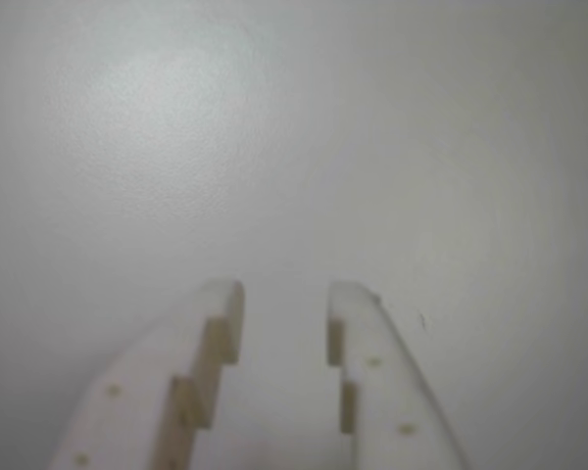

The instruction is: Pick the black tape roll and drop it in the blue box

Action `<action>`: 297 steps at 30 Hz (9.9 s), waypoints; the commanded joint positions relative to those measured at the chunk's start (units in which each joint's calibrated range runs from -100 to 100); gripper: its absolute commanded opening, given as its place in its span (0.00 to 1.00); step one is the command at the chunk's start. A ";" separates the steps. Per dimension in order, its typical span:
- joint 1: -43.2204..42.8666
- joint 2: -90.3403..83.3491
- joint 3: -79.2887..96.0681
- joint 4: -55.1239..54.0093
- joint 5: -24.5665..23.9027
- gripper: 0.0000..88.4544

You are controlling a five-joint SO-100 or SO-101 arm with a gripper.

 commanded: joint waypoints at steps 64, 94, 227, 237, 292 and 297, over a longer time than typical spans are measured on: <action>-27.92 -0.27 0.90 -0.44 -0.12 0.02; -28.61 0.73 -1.71 -1.18 -0.38 0.02; -30.56 120.80 -104.13 1.30 0.41 0.28; -30.56 122.56 -104.13 1.38 0.41 0.28; -30.56 122.64 -104.13 1.38 0.59 0.05; -30.56 122.47 -104.13 1.38 0.59 0.02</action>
